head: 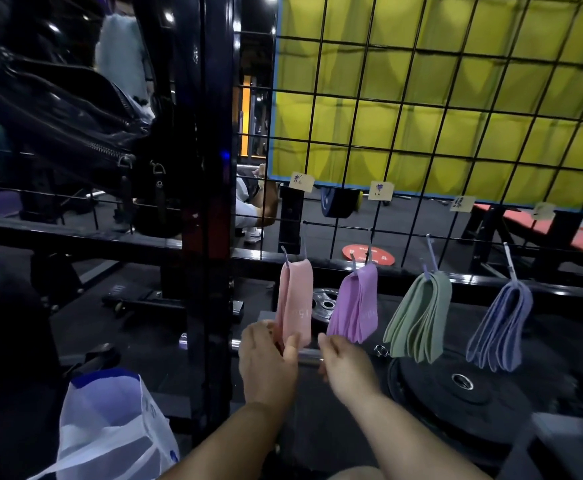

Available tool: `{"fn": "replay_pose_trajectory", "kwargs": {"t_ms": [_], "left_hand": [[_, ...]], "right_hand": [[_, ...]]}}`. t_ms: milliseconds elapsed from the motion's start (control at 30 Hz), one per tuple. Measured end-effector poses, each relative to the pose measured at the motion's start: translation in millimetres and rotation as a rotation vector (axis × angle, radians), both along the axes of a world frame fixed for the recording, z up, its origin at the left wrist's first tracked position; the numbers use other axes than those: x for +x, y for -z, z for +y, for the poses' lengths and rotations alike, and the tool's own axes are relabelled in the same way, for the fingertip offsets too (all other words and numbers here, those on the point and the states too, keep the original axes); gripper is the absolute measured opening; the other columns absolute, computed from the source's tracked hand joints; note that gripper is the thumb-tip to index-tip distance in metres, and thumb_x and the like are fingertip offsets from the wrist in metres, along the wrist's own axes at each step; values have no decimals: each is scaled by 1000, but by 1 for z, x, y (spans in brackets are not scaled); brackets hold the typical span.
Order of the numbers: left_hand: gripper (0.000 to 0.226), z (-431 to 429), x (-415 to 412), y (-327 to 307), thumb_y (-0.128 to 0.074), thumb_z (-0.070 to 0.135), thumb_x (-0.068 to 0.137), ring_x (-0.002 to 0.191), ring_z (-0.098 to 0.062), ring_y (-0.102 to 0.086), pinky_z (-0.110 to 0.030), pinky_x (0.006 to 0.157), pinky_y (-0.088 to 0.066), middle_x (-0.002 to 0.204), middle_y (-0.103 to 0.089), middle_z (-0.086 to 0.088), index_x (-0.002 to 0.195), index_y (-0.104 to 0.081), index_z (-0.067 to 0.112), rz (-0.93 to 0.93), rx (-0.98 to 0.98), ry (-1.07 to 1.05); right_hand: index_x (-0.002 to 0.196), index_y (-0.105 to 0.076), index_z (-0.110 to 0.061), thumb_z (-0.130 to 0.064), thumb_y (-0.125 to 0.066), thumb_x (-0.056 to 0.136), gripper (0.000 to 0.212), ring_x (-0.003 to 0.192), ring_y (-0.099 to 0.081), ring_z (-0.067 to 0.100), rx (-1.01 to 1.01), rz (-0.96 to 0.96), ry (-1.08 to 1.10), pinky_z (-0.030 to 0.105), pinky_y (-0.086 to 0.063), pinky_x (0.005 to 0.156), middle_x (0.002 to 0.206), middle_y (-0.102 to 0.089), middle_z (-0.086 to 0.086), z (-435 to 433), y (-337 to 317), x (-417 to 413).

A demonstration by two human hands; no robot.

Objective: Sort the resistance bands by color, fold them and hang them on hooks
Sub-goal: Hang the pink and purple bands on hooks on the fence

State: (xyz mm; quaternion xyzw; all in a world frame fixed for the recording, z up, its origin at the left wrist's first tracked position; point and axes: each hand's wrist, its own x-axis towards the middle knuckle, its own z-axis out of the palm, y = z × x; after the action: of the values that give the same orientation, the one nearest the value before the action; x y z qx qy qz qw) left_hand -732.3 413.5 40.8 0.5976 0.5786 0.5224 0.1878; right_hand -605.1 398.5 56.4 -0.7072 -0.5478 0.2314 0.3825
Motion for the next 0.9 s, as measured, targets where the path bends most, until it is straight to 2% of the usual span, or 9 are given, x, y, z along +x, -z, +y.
{"fn": "replay_pose_trajectory", "kwargs": {"t_ms": [67,133,267,400,500,600,733,800,900], "left_hand": [[50,-1,2,-3,-73,18,82,113,-24,-47,-38,95,-41,121,-47,-5,125,-51,7,-39,26,-46],[53,-2,5,-11,-74,11,79,110,-25,-47,-39,96,-43,117,-44,-2,126,-49,5,-79,71,-41],[36,0,17,-34,-69,10,81,105,-20,-48,-41,96,-44,109,-45,5,110,-48,15,-138,141,63],[22,1,35,-65,-64,14,88,87,-7,-54,-29,84,-49,96,-53,13,99,-51,29,-169,140,232],[22,5,50,-85,-60,19,93,96,-1,-58,-21,88,-50,106,-59,12,113,-56,28,-212,104,355],[27,13,64,-99,-57,21,95,103,0,-56,-15,92,-45,110,-59,15,122,-57,22,-214,89,403],[35,23,76,-105,-50,30,98,111,-7,-56,-24,98,-44,118,-61,10,132,-54,22,-163,31,413],[29,26,78,-109,-48,26,99,101,4,-55,-10,88,-39,108,-60,17,126,-59,22,-174,16,404],[19,28,79,-114,-50,20,99,77,15,-56,-1,66,-38,81,-63,16,91,-65,27,-186,8,442]], "right_hand": [[82,-64,-21,-48,-42,99,39,71,-65,23,72,32,45,34,-51,69,73,-67,3,-3,-7,5],[72,-61,-24,-44,-44,100,38,70,-63,21,143,37,83,31,-47,65,69,-65,1,-5,-18,9],[71,-60,-12,-37,-46,100,41,66,-59,25,258,16,142,33,-45,60,66,-62,7,-5,-40,17],[66,-54,-16,-34,-47,101,39,60,-52,17,376,39,212,33,-40,58,62,-56,0,-3,-61,23],[76,-57,-17,-29,-48,100,28,67,-57,18,442,70,272,34,-43,62,70,-60,-2,2,-73,28],[81,-54,-17,-19,-48,98,18,69,-54,13,479,87,328,25,-37,56,76,-59,-3,9,-81,34],[88,-53,-20,-19,-48,97,11,78,-57,16,439,81,332,26,-39,61,86,-60,-2,23,-79,47],[96,-56,-22,-25,-49,97,8,85,-57,14,394,44,329,27,-43,68,93,-60,-4,30,-77,48],[97,-59,-20,-38,-47,98,22,87,-57,13,390,-38,349,26,-40,69,95,-61,-5,36,-80,48]]}}
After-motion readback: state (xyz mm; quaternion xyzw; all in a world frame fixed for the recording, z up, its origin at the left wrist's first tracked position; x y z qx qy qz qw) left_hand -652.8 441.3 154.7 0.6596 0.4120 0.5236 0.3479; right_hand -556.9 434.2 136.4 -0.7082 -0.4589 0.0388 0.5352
